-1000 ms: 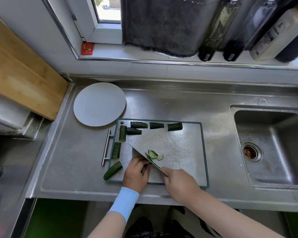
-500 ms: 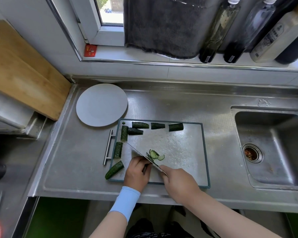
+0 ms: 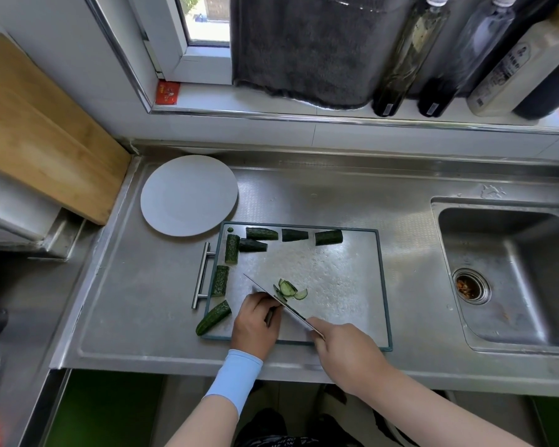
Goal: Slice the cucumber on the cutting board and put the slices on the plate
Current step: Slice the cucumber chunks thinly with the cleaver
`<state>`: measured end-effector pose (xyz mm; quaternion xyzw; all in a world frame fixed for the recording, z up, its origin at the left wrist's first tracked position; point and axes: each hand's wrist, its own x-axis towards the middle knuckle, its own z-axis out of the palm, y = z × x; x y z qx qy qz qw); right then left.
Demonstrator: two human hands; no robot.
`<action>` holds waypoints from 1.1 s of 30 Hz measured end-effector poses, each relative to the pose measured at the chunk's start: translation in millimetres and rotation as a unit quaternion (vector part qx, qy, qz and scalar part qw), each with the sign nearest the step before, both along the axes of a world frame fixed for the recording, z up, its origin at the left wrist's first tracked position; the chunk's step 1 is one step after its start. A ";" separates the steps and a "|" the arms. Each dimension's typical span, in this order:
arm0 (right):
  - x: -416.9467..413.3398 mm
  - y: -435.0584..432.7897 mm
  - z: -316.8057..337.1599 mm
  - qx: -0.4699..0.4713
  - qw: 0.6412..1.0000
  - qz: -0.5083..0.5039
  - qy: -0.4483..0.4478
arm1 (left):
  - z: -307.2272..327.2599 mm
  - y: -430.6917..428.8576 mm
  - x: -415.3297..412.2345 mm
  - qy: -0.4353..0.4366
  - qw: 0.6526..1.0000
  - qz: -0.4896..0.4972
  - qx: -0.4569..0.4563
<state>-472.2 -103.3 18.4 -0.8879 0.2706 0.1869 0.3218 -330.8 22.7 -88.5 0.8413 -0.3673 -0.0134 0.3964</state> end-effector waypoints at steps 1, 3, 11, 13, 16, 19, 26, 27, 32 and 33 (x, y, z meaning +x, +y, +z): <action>1.6 0.8 -0.8 0.004 1.000 -0.003 0.001 | -0.3 0.3 -0.3 0.000 1.000 0.000 -0.001; 7.2 2.1 -4.0 0.017 1.000 -0.014 0.003 | -1.1 0.8 -0.4 0.002 1.000 -0.002 -0.004; 41.2 3.6 -12.1 0.027 1.000 -0.014 0.002 | 0.6 2.8 -1.3 -0.011 1.000 -0.013 -0.011; 43.3 4.0 -12.1 0.022 1.000 -0.011 0.002 | 2.5 3.1 -0.8 -0.013 1.000 -0.018 -0.013; 41.2 4.6 -10.4 0.020 1.000 -0.006 0.000 | 2.8 4.4 1.0 -0.014 1.000 -0.025 -0.008; 33.4 4.6 -7.7 0.009 1.000 0.003 -0.010 | 2.4 5.5 1.0 -0.009 1.000 -0.017 -0.003; 6.6 3.2 4.2 0.003 1.000 0.005 -0.010 | -0.1 4.8 1.0 -0.013 1.000 -0.005 -0.006; 3.4 2.3 5.5 0.005 1.000 0.004 -0.007 | -0.3 4.8 1.1 -0.009 1.000 -0.006 -0.006; -1.3 1.3 7.6 0.014 1.000 -0.001 0.002 | -1.8 4.5 0.9 -0.009 1.000 -0.007 -0.018; -0.4 1.7 7.3 0.014 1.000 -0.001 0.004 | -1.8 4.6 0.8 -0.009 1.000 -0.006 -0.020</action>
